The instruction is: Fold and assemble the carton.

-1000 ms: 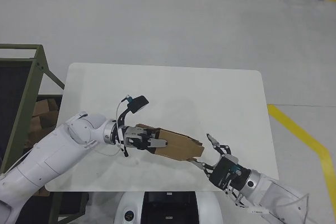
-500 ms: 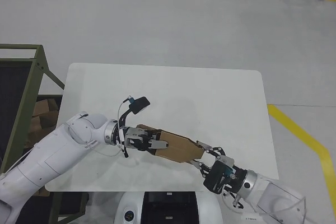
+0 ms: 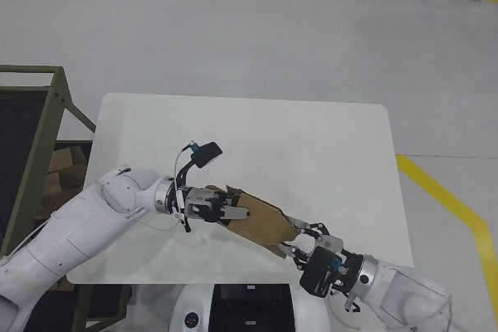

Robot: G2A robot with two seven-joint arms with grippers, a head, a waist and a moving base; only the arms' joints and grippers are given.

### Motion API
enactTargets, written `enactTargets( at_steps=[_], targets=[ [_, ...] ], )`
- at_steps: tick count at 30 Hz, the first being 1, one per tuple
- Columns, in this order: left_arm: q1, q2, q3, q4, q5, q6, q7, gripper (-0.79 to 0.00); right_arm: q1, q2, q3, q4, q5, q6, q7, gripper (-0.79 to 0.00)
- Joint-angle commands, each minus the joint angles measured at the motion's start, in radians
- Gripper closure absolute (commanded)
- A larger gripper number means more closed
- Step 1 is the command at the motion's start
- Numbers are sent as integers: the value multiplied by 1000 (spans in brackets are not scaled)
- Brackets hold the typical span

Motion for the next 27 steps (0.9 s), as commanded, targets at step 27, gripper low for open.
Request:
enactTargets(
  at_steps=[27],
  targets=[
    [-2,-16,-6,11,-17,5,-5,0,-32,-2,4,-5,-56,-36,-50,-286]
  ],
)
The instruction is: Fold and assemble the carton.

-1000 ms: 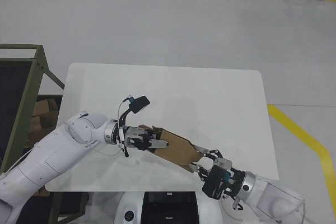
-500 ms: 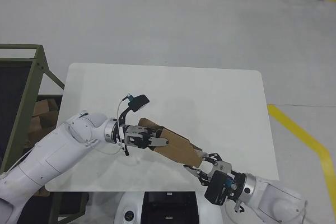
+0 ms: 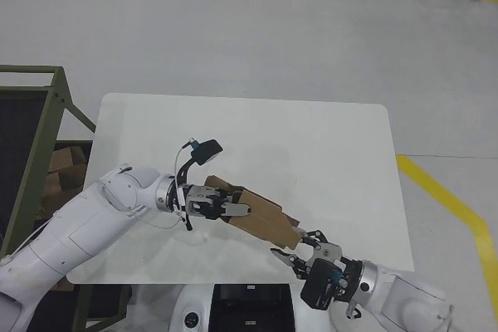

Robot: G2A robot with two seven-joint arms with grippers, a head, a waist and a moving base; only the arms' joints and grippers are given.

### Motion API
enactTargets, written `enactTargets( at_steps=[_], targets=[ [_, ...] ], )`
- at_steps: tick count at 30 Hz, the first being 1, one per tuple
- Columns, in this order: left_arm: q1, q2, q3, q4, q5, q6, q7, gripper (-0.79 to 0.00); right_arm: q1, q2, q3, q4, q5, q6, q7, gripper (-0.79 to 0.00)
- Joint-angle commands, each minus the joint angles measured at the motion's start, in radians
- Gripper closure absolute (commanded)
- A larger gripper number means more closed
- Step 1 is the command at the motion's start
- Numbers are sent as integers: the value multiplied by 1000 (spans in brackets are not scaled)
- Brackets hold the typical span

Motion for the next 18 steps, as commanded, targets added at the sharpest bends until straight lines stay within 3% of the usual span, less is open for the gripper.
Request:
enactTargets(
  at_steps=[1,18],
  targets=[
    [1,-1,-1,1,0,-1,1,0,5,-1,-5,1,2,-6,8,-286],
    [5,-4,-5,-5,1,2,-2,0,28,-11,-14,15,43,30,29,-274]
  ],
)
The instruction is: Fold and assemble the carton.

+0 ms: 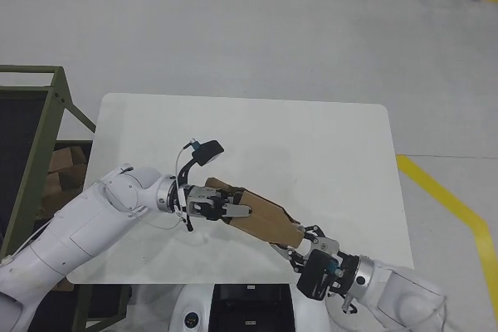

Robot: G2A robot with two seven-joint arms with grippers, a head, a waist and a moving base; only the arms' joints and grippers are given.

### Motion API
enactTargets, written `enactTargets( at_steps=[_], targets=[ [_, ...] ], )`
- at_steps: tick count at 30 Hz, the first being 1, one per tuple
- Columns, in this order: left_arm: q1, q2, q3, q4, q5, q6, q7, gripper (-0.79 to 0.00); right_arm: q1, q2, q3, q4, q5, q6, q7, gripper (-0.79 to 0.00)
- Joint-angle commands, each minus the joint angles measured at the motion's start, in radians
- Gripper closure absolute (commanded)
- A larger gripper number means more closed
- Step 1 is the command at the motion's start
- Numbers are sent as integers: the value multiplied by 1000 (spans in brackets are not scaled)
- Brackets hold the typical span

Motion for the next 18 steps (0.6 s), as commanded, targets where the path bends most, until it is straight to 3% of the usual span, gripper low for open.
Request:
enactTargets(
  at_steps=[1,11,18],
  targets=[
    [1,0,-1,1,-2,-2,2,0,-14,1,12,-3,-4,3,-17,-277],
    [-1,-6,-1,14,12,-3,3,0,-81,5,64,-37,-13,21,-82,-262],
    [-2,-12,-1,19,23,6,-6,0,-69,2,51,-38,-31,25,-96,-237]
  ],
)
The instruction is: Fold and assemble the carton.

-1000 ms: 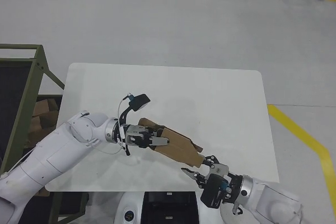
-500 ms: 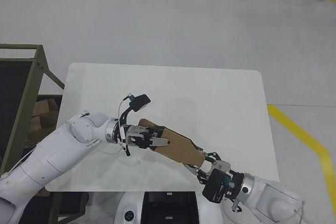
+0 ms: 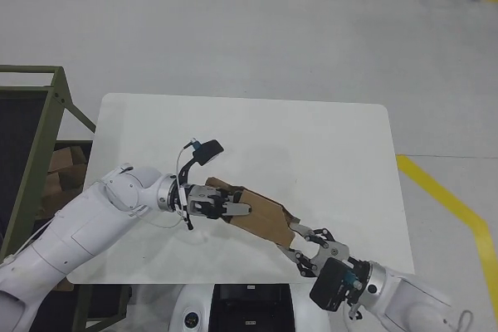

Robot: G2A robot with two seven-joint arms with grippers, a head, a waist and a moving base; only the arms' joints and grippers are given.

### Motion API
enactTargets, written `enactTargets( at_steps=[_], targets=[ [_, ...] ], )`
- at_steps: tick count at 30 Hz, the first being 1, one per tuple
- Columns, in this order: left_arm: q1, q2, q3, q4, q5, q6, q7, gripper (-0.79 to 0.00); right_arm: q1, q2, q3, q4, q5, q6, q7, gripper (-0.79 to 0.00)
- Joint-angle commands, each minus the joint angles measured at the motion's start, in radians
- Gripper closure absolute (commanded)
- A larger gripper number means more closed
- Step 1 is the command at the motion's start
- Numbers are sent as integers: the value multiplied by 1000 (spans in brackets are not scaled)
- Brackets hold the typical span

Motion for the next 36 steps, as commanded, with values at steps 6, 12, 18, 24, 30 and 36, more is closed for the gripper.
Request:
enactTargets(
  at_steps=[6,12,18,24,30,36],
  targets=[
    [-6,-9,5,4,7,10,-10,0,63,-11,-54,0,-13,19,49,-219],
    [-8,-15,6,9,8,15,-15,0,135,-24,-123,0,-35,41,134,-212],
    [-10,-21,9,11,12,19,-19,0,203,-43,-200,0,-79,102,243,-209],
    [-11,-25,11,11,15,20,-20,0,256,-63,-287,0,-133,150,310,-206],
    [-11,-26,9,12,17,19,-19,0,280,-75,-324,0,-152,164,335,-209],
    [-10,-27,4,16,15,14,-14,0,276,-79,-325,0,-154,170,328,-212]
  ],
)
